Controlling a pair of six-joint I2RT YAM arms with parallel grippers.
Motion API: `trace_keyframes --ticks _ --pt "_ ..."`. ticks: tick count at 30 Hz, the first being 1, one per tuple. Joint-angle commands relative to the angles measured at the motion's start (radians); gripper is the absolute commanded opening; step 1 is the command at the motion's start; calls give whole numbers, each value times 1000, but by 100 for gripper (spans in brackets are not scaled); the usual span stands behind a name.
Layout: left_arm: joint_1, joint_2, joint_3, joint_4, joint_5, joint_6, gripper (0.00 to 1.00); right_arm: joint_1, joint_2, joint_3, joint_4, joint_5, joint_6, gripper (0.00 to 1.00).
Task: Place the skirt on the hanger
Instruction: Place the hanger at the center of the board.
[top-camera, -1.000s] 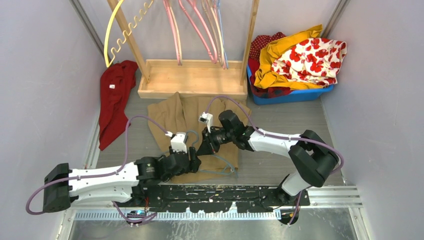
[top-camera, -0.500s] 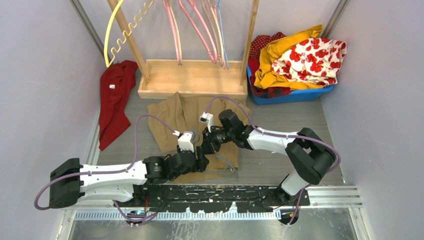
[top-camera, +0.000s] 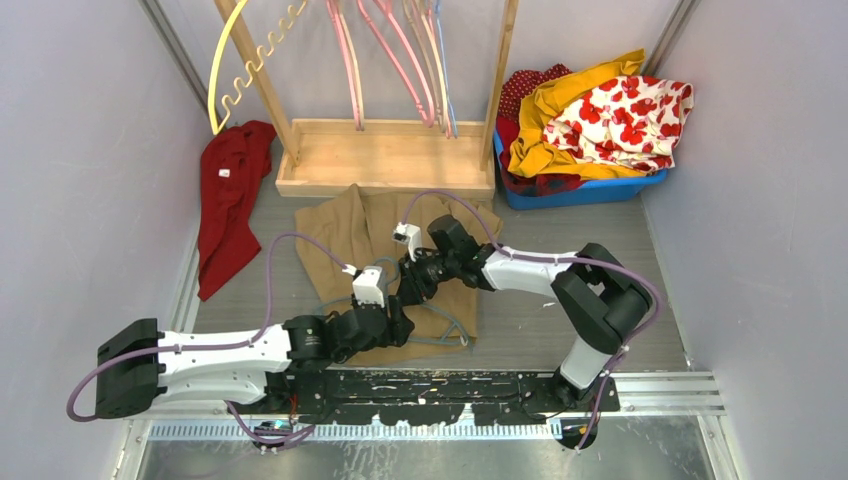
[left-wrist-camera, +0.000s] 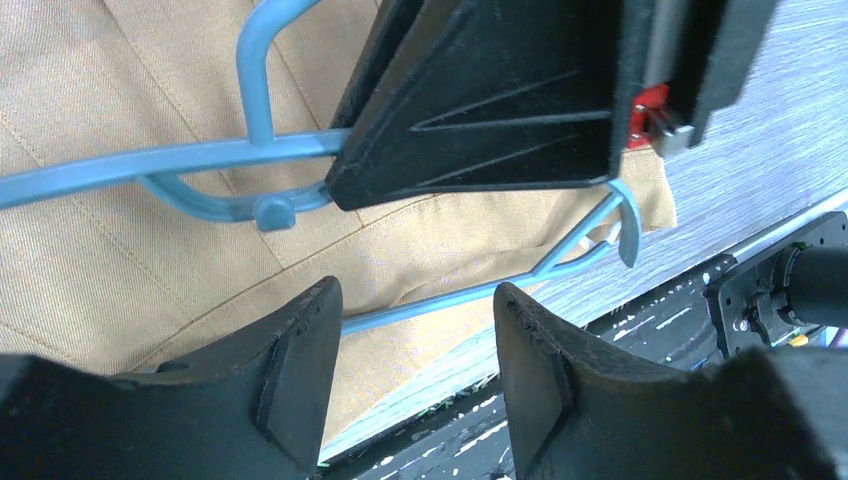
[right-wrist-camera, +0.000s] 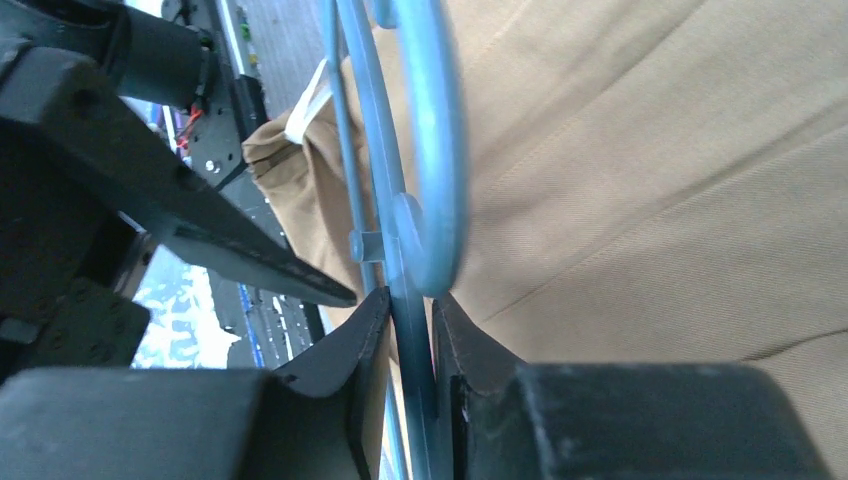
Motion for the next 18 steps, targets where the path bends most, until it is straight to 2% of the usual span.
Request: trace_keyframes --ticks 1,9,18 --pt "3 -23 5 15 -18 -16 57 -11 45 67 -81 85 -21 27" --pt "3 -32 6 10 -13 -16 56 -19 119 171 -256 113 -26 39" --pt "2 -80 8 -36 -33 -6 57 -26 101 273 -442 208 -15 51"
